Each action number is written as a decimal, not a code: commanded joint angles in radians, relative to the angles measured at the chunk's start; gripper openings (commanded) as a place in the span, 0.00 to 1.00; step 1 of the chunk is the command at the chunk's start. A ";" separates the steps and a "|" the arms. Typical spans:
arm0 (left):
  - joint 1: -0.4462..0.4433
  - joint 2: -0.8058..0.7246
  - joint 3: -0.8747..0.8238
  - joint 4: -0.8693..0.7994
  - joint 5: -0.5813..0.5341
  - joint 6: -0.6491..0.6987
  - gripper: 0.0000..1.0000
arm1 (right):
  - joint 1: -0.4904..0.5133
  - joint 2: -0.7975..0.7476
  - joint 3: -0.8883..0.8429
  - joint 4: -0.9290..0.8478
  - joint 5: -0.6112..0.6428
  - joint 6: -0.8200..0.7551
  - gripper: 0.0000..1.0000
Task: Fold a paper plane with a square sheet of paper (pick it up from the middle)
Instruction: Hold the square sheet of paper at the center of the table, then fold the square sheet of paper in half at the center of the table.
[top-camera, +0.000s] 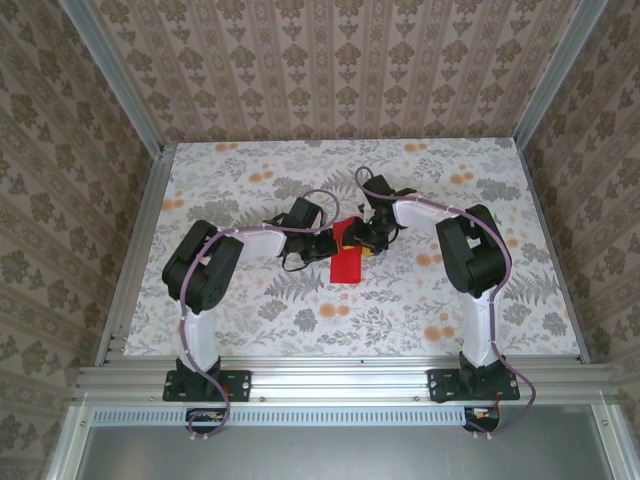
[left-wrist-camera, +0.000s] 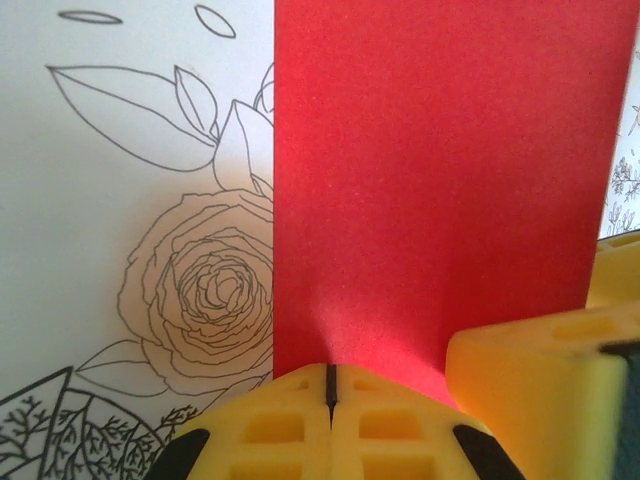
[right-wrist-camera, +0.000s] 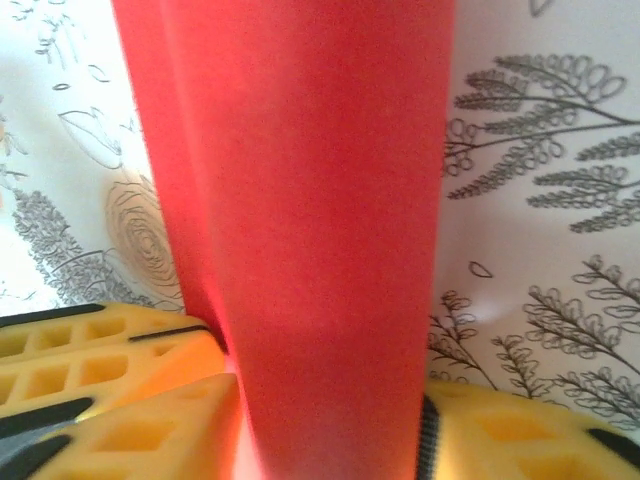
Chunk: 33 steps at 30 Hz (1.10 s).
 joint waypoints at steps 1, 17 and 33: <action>-0.006 0.053 -0.001 -0.124 -0.046 0.014 0.00 | -0.021 -0.042 -0.037 -0.056 0.169 -0.025 0.57; -0.019 0.066 0.029 -0.189 -0.086 0.024 0.00 | 0.036 -0.168 -0.167 0.215 -0.028 -0.001 0.22; -0.020 0.091 0.031 -0.226 -0.107 0.017 0.00 | -0.079 -0.091 -0.302 0.322 -0.071 -0.005 0.21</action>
